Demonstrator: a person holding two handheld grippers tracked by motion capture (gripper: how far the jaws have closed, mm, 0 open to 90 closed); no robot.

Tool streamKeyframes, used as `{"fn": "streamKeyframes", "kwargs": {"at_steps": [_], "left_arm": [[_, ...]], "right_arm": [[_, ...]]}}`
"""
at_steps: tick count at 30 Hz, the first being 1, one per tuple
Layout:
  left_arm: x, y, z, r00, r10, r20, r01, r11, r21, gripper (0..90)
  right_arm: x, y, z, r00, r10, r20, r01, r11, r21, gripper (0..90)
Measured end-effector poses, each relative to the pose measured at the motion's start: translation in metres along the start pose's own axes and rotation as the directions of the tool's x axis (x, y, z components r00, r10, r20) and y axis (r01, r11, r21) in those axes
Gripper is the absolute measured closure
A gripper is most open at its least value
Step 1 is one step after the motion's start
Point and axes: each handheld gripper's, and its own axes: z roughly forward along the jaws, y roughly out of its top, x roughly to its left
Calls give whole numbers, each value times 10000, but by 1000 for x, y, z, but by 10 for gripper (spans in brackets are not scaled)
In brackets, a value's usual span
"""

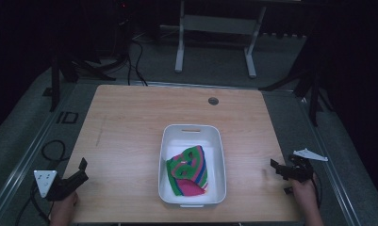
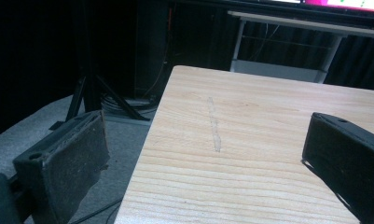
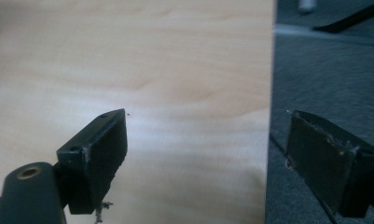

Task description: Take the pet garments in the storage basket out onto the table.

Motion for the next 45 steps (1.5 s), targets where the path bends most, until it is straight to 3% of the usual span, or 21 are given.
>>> {"fn": "streamKeyframes", "kwargs": {"at_steps": [2,4,6,9,11,14,18,24,25,28,31,36,40,42,45], "left_arm": [[0,0,0,10000,-5,14,5,10000,6,9],[0,0,0,10000,-13,14,13,10000,6,9],[0,0,0,10000,-14,10,14,10000,11,9],[0,0,0,10000,21,28,-21,10000,31,9],[0,0,0,10000,14,36,-14,10000,32,9],[0,0,0,10000,-4,38,4,10000,39,9],[0,0,0,10000,-21,42,21,10000,36,9],[0,0,0,10000,-54,51,54,10000,35,9],[0,0,0,10000,-54,51,54,10000,35,9],[1,0,0,10000,-47,58,47,10000,59,9],[1,0,0,10000,-26,69,25,10000,81,9],[1,0,0,10000,-33,72,32,10000,76,9],[1,0,0,9999,-63,82,63,10000,71,9],[1,0,0,10000,-32,86,31,10000,94,9],[1,0,0,9999,-54,86,53,10000,78,10]], "right_arm": [[-3,0,-1,9986,-473,-257,486,9975,514,132],[-4,1,-3,9913,-1089,-739,1154,9892,901,131],[-2,1,-5,9806,-1650,-1060,1769,9776,1141,129],[-1,1,-6,9583,-1817,-2207,2138,9680,1316,128],[4,0,-7,9336,-2385,-2675,2802,9511,1299,128],[12,-1,-8,8880,-3194,-3307,3691,9241,986,128],[23,0,-6,8297,-3836,-4054,4520,8880,847,128],[38,2,1,7575,-4393,-4829,5493,8287,1078,133],[38,2,1,7575,-4393,-4829,5493,8287,1078,133],[47,6,2,7197,-4529,-5263,5900,7985,1196,134],[55,10,0,6923,-4676,-5496,6170,7785,1150,134],[70,19,-2,6384,-4878,-5954,6603,7446,980,135],[83,27,-6,5984,-4950,-6300,6816,7278,756,138],[89,32,-8,5802,-4833,-6555,6853,7247,723,138],[102,38,-13,5476,-4835,-6829,7052,7059,657,137]]}}
